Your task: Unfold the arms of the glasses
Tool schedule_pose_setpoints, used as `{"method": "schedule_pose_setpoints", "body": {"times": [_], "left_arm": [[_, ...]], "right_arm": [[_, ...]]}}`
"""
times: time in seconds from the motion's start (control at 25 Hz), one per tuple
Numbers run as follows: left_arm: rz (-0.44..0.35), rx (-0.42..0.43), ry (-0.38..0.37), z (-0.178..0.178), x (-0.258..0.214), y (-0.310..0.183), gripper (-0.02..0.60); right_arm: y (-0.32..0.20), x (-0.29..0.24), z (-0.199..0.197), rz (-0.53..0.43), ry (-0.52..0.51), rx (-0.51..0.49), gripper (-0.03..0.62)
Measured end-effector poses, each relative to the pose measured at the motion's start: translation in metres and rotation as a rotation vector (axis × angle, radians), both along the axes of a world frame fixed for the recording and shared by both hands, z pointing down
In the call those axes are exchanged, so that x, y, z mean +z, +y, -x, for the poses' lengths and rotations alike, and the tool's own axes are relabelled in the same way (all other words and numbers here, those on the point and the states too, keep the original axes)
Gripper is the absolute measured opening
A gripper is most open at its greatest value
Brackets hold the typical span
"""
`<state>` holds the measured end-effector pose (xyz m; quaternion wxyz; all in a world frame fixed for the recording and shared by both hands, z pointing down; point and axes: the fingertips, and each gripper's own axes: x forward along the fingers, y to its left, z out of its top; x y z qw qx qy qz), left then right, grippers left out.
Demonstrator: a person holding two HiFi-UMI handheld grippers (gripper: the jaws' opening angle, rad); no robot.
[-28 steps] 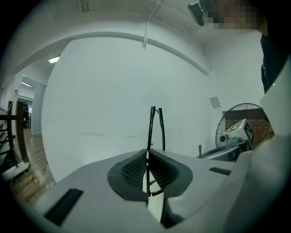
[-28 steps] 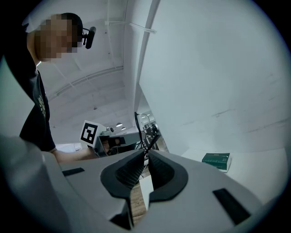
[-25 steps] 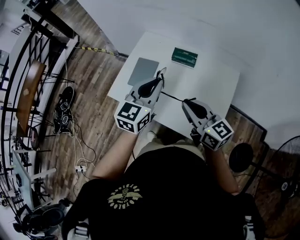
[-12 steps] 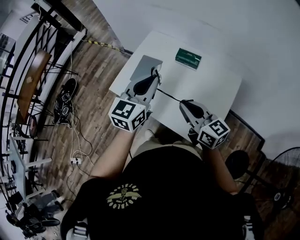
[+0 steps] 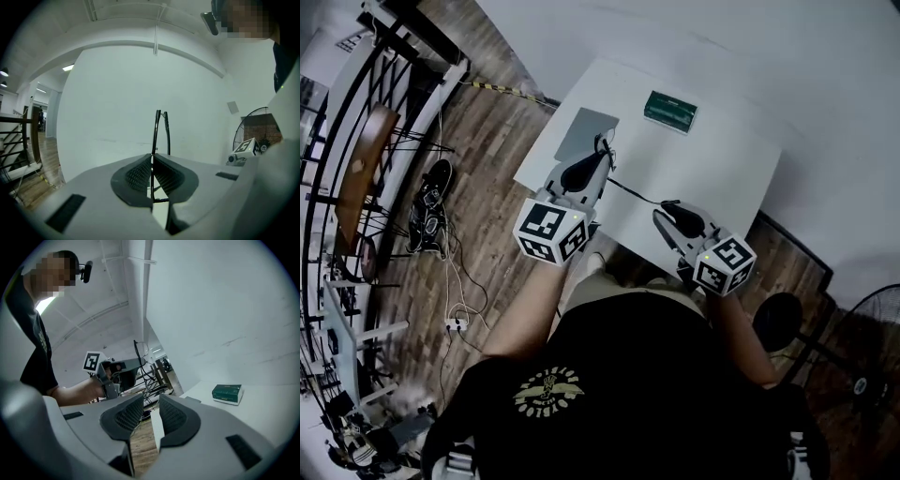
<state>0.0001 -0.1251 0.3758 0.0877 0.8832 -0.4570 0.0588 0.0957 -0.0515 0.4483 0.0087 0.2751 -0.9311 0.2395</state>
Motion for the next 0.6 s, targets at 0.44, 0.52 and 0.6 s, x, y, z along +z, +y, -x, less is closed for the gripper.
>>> {"method": "schedule_pose_setpoints", "body": {"times": [0.44, 0.52, 0.6], "left_arm": [[0.012, 0.041, -0.008, 0.053, 0.012, -0.018, 0.020], [0.011, 0.048, -0.017, 0.067, 0.012, -0.018, 0.020], [0.008, 0.059, -0.025, 0.080, 0.014, -0.017, 0.020]], "right_arm": [[-0.015, -0.017, 0.010, -0.024, 0.063, 0.162, 0.152], [-0.017, -0.025, 0.023, -0.038, 0.068, 0.177, 0.152], [-0.019, -0.031, 0.037, -0.052, 0.074, 0.184, 0.152]]}}
